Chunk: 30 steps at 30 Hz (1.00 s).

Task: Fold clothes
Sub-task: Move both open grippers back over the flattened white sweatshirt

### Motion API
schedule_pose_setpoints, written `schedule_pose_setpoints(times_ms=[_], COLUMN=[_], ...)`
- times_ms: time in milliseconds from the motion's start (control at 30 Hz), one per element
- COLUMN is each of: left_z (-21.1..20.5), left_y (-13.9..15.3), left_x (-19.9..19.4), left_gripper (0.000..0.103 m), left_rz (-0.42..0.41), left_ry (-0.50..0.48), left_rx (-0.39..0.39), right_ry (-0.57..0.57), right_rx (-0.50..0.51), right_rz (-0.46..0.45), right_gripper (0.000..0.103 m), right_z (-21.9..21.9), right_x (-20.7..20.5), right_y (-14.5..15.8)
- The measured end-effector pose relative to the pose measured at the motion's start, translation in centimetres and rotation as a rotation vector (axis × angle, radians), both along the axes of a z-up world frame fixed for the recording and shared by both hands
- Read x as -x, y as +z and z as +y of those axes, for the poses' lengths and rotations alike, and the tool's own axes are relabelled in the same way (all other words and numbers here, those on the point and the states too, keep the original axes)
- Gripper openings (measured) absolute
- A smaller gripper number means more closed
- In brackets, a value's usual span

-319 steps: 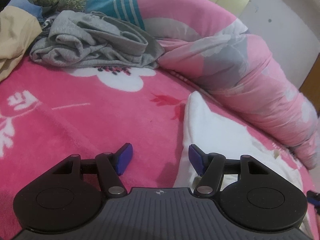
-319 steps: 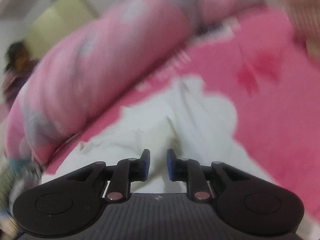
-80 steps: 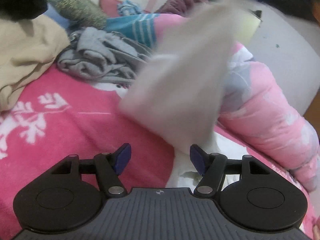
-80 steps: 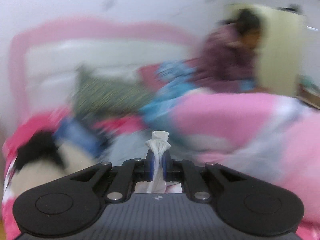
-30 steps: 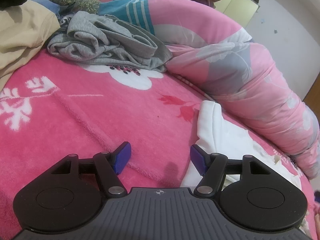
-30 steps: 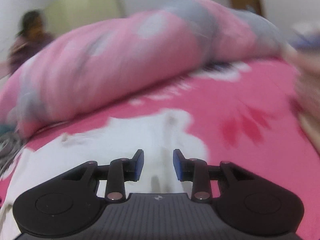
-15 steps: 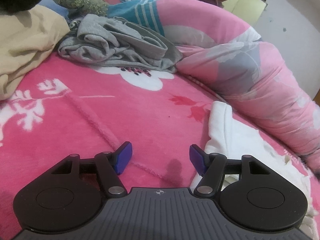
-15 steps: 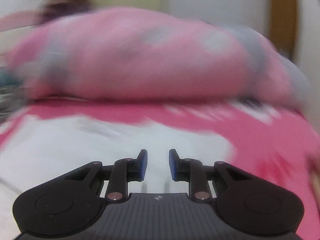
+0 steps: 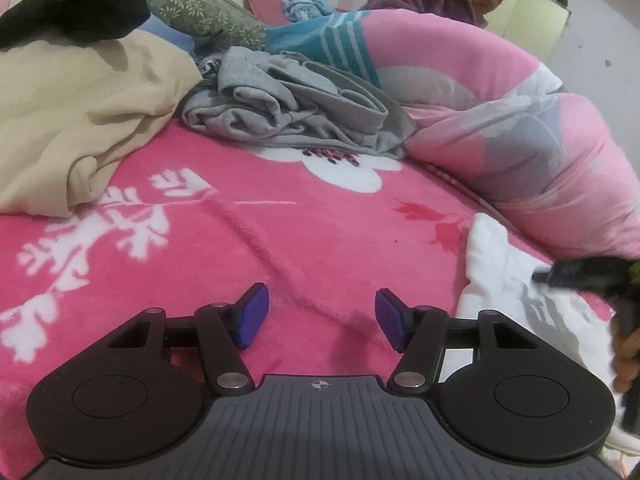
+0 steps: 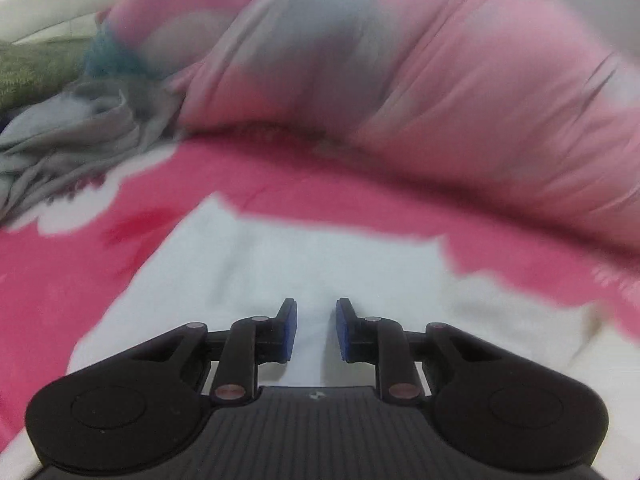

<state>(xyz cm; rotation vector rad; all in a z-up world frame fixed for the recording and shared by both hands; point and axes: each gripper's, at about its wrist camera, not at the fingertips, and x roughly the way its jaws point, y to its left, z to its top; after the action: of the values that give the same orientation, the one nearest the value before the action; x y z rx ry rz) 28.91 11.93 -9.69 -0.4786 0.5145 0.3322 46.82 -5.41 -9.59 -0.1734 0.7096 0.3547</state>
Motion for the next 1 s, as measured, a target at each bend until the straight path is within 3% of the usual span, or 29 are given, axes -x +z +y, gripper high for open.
schedule_pose_setpoints(times_ms=[67,167,233,367,500,600,800,900,1000], left_z=[0.0,-0.2,-0.2,-0.3,0.0,0.4,1.6,0.8,0.0], left_y=[0.0,-0.1,-0.4,-0.4,-0.4,-0.4,1.3,3.8,5.2], left_x=[0.0,0.2,0.3,0.3,0.2,0.1,1.9,5.5,10.3], left_gripper=[0.06,0.06,0.06,0.06,0.066,0.07,0.07,0.071,0.071], left_rz=[0.002,-0.005,-0.014,-0.02,-0.033,-0.053,-0.136,-0.291,-0.354], left_ry=[0.003,0.006,0.006,0.001,-0.011,-0.022,-0.034,-0.047,-0.154], left_rx=[-0.002,-0.008,-0.013,-0.014,0.012,0.047,0.145,0.014,-0.083], right_ry=[0.074,0.148,0.08,-0.121,-0.267,-0.259,-0.314,-0.41,-0.488], right_rx=[-0.078,-0.086,-0.058,-0.238,-0.188,-0.299,-0.419,-0.338,-0.255], right_rz=[0.039,0.099,0.117,0.09,0.06,0.015,-0.019,-0.13,-0.183], right_gripper=[0.022,0.022,0.021,0.023,0.023,0.023,0.024,0.024,0.024], right_z=[1.0,3.8,4.9,2.1,-1.3,-6.1,-16.3,-19.8,-22.0], right_x=[0.0,-1.9,-4.5,-8.2,-7.0,0.0,21.1,31.8,39.9], right_y=[0.7,-0.8,-3.1,-2.8,-0.9,2.8,9.8,11.6,11.0])
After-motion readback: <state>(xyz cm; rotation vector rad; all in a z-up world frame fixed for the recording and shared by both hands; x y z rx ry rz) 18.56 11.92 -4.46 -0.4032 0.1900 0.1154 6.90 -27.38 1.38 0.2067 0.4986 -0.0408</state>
